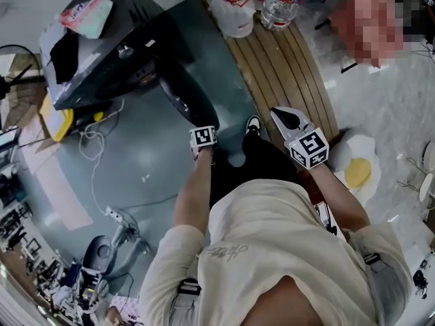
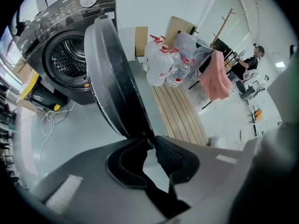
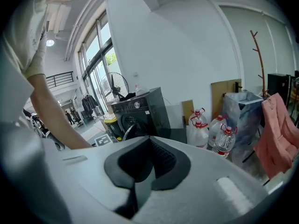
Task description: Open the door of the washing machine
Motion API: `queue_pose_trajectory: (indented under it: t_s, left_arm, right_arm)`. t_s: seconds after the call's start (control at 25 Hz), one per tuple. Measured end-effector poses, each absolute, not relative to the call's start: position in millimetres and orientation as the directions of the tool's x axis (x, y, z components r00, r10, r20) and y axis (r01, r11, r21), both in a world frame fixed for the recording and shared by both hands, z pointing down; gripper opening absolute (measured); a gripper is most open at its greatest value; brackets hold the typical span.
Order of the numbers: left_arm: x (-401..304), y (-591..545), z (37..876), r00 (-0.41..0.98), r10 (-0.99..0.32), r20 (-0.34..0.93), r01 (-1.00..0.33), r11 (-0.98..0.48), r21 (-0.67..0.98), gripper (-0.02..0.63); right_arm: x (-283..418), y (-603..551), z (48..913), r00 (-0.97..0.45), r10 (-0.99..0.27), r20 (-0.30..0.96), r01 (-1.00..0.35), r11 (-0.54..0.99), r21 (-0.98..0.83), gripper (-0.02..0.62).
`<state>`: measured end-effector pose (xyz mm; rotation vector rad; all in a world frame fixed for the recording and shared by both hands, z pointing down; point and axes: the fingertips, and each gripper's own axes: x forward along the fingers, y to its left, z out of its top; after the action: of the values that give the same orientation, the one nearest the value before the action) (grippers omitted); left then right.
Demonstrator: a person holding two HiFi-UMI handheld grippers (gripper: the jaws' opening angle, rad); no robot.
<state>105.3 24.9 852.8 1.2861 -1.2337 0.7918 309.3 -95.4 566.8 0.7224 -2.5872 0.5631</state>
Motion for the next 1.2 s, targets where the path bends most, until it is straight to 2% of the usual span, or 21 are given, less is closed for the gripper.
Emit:
queue_pose_trajectory:
  t_s: [0.12,0.24,0.4,0.56,0.72,1.2]
  left_arm:
    - [121.6,17.9,851.2,0.241,-0.182,0.953,-0.945,0.179,0.274,0.077]
    - [102.0,4.6,847.8,0.112,-0.191,0.975,-0.982,0.127,0.138,0.080]
    - [136.8,-13.6,847.4,0.210,-0.229,0.951,-0.955,0.161,0.250,0.078]
    - [150.1,-28.7,842.3,0.234,-0.232,0.944,-0.949,0.156,0.273,0.068]
    - [151.0,-50.1,832.8,0.195,-0.266,0.944,-0.969,0.096,0.228,0.013]
    - [181.9,-120.8,827.3,0.260,-0.328,0.908,-0.957,0.037,0.287,0.014]
  right_arm:
    - [322.6,-99.3,573.1,-0.776,-0.408,0.481,-0.577,0.767,-0.281,0.002]
    - [330.2,-101.7,576.5,-0.770,-0.420,0.481,-0.597,0.740,-0.309,0.002]
    - [335.3,-99.9,583.7,-0.769,-0.413,0.488,-0.601,0.727,-0.333,0.002]
    - [339.0,-111.2,586.5,-0.766,-0.423,0.484,-0.609,0.719,-0.335,0.002]
    - [349.5,-121.8,588.8,-0.750,-0.444,0.491,-0.636,0.687,-0.350,0.002]
    - [370.8,-126.4,602.1,-0.711,-0.464,0.529,-0.686,0.625,-0.373,0.002]
